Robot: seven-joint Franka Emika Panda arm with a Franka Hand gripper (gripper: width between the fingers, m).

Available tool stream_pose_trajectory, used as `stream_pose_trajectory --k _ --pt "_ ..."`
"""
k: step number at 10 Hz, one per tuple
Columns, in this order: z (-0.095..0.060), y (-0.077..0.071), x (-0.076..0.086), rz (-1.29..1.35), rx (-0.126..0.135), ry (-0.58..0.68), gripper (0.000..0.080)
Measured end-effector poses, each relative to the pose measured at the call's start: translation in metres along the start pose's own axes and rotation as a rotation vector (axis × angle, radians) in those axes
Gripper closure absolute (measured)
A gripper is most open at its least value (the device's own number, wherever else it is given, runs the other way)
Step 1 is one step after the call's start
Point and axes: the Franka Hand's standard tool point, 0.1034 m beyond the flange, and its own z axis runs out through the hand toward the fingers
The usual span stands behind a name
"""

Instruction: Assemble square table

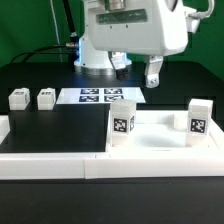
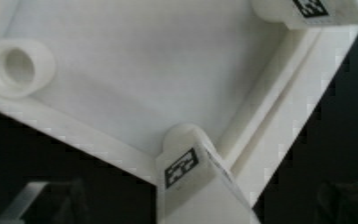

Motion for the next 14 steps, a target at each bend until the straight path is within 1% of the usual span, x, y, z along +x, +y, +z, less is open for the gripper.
stream_pose_trajectory --k 2,3,5,7,10,11,12,13,14 --pt "0.001 0.001 0.001 -0.165 -0.001 0.000 0.0151" --pt "0.005 0.006 0.001 -0.369 -0.006 0.004 0.0151" --pt "0.010 0.013 -0.002 -0.660 -0.031 0.001 0.0151" --pt "0.010 0.015 0.000 -0.753 -0.036 0.002 0.0151" --pt "0.010 0.015 0.000 -0.751 -0.036 0.002 0.0151" --pt "0.015 0.018 0.002 -0.785 -0.053 0.016 0.0151" --pt "0.034 0.032 0.003 -0.844 -0.105 0.038 0.0151" --pt "0.048 0.037 0.006 -0.908 -0.140 0.050 0.0151" --pt "0.055 0.039 0.014 -0.958 -0.151 0.055 0.0151"
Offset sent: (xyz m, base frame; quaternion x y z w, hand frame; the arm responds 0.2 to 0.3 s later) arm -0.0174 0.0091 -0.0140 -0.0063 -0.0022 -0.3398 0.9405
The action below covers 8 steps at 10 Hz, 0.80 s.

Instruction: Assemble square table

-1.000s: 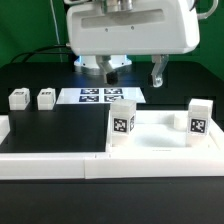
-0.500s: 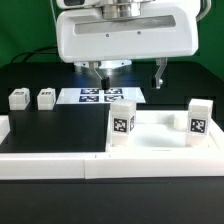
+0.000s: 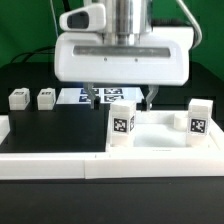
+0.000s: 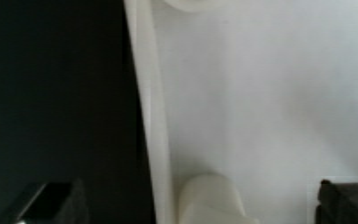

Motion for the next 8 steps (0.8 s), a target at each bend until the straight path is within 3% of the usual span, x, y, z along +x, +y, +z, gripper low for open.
stream_pose_trajectory --k 2,4,5,7,8 --pt "0.023 0.009 -0.001 0.000 -0.022 0.045 0.0151" --pt "0.039 0.003 -0.004 0.029 -0.006 0.057 0.0151" --pt "0.042 0.003 -0.008 0.058 0.016 0.030 0.0151" --pt "0.038 0.009 -0.016 0.091 0.089 -0.069 0.0151" --pt "0.037 0.012 -0.015 0.101 0.100 -0.091 0.0151"
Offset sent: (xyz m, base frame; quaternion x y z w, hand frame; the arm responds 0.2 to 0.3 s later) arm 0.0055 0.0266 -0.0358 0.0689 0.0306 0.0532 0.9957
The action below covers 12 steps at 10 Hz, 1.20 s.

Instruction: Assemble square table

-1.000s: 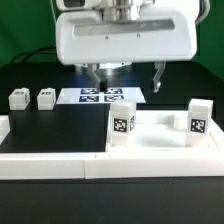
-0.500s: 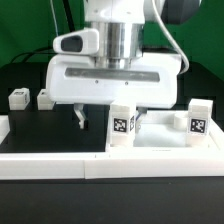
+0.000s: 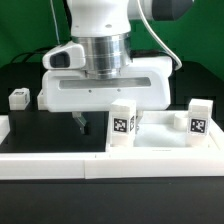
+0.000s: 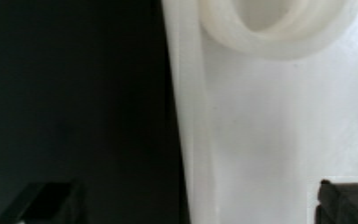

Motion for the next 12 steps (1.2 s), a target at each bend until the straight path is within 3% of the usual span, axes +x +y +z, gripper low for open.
stream_pose_trajectory --k 3,5,6,12 --pt "0.0014 0.0002 0.0007 -0.001 -0.005 0.008 0.0179" --pt "0.0017 0.0005 0.0006 0.000 -0.005 0.007 0.0555" --pt "0.0018 0.0006 0.0006 0.000 -0.005 0.007 0.0703" --pt "0.0020 0.0006 -0.0001 -0.024 -0.011 0.004 0.0737"
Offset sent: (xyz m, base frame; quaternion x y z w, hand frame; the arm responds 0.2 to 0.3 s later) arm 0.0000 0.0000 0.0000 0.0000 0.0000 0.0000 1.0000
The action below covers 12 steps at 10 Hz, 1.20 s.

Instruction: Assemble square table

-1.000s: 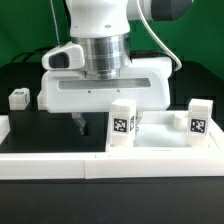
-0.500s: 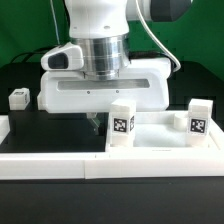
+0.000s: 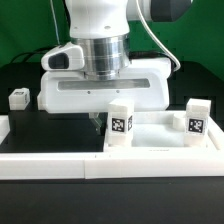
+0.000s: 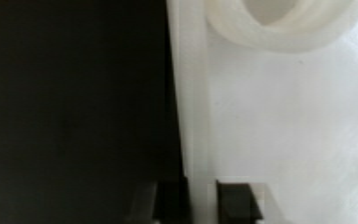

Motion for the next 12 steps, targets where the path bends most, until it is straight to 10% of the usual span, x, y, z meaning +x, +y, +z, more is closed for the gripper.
stream_pose_trajectory --k 12 --pt "0.000 0.028 -0.010 -0.487 -0.070 0.055 0.0739"
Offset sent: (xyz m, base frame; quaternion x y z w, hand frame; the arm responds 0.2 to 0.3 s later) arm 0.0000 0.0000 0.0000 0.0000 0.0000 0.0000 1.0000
